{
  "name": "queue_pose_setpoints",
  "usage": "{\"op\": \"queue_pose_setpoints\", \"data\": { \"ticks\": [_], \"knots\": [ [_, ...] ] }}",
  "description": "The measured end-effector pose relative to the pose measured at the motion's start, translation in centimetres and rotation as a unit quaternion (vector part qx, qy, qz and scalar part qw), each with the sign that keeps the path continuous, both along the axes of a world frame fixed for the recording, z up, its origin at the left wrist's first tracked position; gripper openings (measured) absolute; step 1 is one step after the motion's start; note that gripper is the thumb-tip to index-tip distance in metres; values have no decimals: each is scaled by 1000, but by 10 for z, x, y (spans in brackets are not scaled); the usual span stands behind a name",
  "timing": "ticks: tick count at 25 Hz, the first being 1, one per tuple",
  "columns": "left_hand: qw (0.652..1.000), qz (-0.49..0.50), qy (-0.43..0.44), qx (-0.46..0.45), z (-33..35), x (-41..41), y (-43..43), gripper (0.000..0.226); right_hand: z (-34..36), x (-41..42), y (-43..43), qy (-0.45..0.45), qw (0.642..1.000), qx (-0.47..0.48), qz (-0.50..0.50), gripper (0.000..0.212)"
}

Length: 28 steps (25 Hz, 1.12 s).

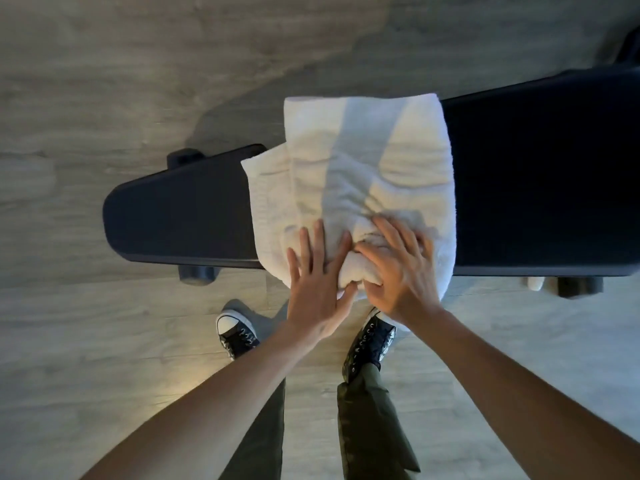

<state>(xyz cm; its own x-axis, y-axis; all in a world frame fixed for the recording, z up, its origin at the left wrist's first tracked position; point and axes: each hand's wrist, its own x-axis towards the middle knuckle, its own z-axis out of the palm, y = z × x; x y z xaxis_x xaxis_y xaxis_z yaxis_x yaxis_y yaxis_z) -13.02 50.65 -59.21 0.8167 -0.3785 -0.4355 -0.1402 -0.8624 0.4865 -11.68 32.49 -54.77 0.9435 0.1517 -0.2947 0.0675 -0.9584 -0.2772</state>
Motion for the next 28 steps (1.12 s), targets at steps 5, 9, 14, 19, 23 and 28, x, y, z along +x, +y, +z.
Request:
{"op": "queue_pose_setpoints", "data": {
  "ticks": [5, 9, 14, 19, 23, 28],
  "knots": [
    [1000, 12, -29, -2, -6, 73, -35, 84, 0, 69, -33, -26, 999, -40, 6, 47],
    [999, 19, -38, -19, -1, 154, -78, 83, 6, 138, -76, -68, 997, -32, 0, 40],
    [998, 58, -38, -10, -3, 183, -110, 82, 8, 174, -101, -67, 997, -40, -5, 45],
    [995, 51, -79, -34, 4, 78, -109, 82, 21, 78, -99, -47, 998, 21, -35, 49],
    [997, 46, -61, -18, 8, 0, -110, 82, 25, 11, -104, -43, 997, 62, -17, 41],
    [995, 53, -81, -17, 8, 29, -132, 84, 26, 43, -133, -10, 999, 36, 28, 47]
  ]
}}
